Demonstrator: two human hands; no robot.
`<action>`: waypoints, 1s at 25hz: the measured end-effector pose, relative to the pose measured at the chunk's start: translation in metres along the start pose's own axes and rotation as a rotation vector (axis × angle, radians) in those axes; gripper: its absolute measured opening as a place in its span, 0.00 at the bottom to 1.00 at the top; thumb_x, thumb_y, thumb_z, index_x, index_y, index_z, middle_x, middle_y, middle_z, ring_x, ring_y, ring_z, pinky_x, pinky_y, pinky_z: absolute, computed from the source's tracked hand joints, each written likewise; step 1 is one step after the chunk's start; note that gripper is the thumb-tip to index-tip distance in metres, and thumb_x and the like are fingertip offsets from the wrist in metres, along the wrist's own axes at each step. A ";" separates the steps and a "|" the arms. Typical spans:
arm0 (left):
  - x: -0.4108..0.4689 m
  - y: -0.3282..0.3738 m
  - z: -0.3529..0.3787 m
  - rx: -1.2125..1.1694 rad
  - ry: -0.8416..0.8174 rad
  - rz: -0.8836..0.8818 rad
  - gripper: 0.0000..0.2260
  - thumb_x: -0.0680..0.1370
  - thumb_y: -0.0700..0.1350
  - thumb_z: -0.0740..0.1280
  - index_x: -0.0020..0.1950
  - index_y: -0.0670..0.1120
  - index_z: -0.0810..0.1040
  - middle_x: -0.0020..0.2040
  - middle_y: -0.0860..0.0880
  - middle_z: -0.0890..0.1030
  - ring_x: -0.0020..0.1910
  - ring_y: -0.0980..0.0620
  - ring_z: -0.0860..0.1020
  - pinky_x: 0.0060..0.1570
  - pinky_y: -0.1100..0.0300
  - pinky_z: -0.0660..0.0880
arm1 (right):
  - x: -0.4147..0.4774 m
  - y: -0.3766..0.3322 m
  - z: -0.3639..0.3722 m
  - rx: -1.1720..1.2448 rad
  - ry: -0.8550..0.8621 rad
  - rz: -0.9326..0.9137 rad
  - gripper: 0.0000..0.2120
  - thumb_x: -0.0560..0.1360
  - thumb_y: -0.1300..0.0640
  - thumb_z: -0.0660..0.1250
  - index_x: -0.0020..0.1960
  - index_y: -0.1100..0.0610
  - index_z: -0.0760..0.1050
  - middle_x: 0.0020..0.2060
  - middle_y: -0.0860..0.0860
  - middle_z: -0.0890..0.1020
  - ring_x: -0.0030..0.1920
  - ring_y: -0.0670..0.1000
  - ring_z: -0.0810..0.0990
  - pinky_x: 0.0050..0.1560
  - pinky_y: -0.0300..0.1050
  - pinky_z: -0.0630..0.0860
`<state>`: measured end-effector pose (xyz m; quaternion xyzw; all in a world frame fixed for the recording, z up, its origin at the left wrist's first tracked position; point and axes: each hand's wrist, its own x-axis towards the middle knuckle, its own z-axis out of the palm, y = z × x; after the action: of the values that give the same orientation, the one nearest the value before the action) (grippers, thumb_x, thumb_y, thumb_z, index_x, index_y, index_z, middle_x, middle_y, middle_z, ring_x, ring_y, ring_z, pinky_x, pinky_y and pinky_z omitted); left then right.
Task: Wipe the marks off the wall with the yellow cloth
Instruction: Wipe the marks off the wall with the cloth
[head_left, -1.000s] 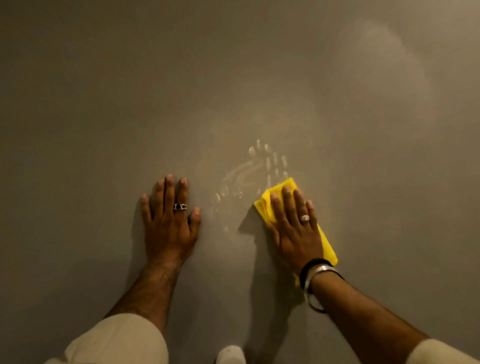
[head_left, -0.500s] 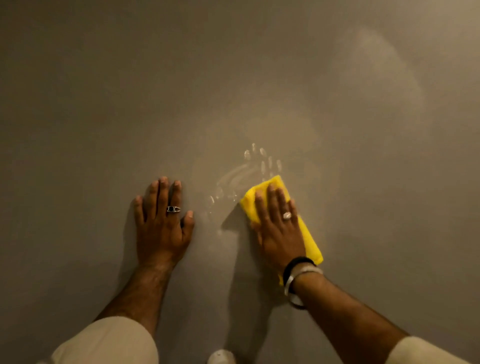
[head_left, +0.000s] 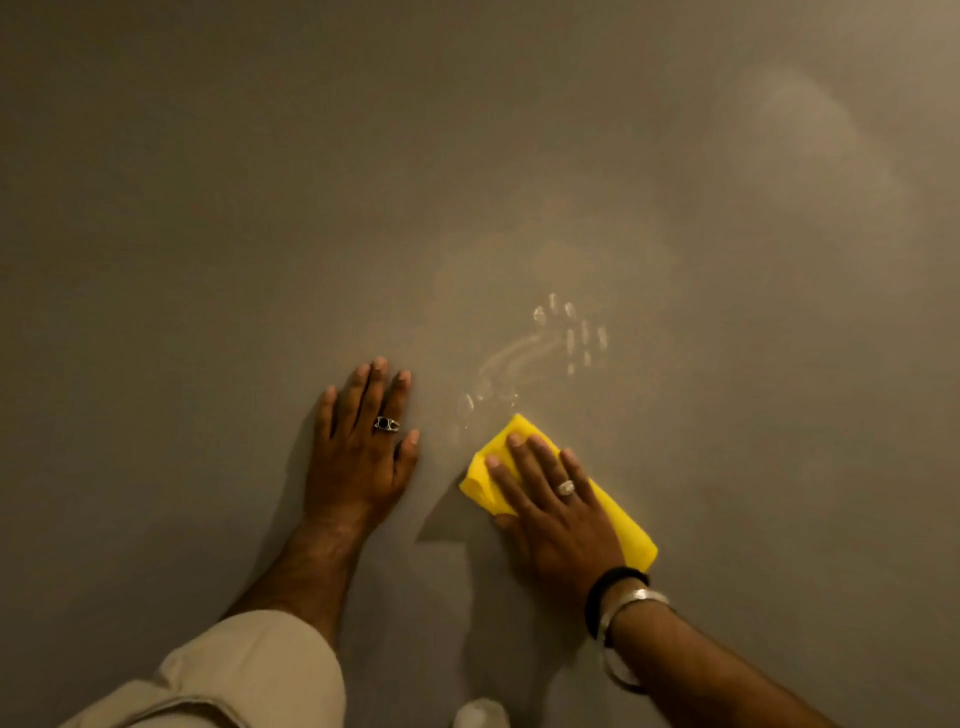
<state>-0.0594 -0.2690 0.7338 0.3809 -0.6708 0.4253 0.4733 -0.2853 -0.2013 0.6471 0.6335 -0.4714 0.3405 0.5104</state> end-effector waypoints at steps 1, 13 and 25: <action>0.000 -0.007 0.000 0.004 -0.007 0.041 0.29 0.77 0.55 0.53 0.78 0.48 0.57 0.78 0.44 0.60 0.77 0.45 0.56 0.74 0.42 0.54 | 0.014 0.006 -0.003 -0.006 0.012 0.058 0.26 0.80 0.47 0.53 0.76 0.51 0.56 0.76 0.55 0.57 0.76 0.57 0.52 0.71 0.60 0.58; -0.005 -0.013 -0.002 -0.002 0.014 0.040 0.34 0.73 0.58 0.59 0.77 0.48 0.59 0.77 0.43 0.61 0.77 0.44 0.57 0.74 0.41 0.54 | 0.095 0.009 -0.015 0.018 0.064 0.245 0.27 0.80 0.45 0.51 0.76 0.51 0.53 0.77 0.56 0.53 0.76 0.57 0.49 0.73 0.59 0.51; -0.005 -0.012 -0.006 0.010 -0.017 0.023 0.34 0.72 0.58 0.59 0.77 0.48 0.59 0.78 0.44 0.61 0.77 0.45 0.57 0.74 0.41 0.55 | 0.067 0.030 -0.016 -0.034 0.003 0.132 0.26 0.80 0.44 0.49 0.76 0.51 0.53 0.77 0.57 0.54 0.77 0.57 0.49 0.73 0.59 0.52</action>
<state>-0.0450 -0.2676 0.7326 0.3791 -0.6769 0.4311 0.4608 -0.2907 -0.2039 0.7222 0.5919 -0.5171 0.3661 0.4983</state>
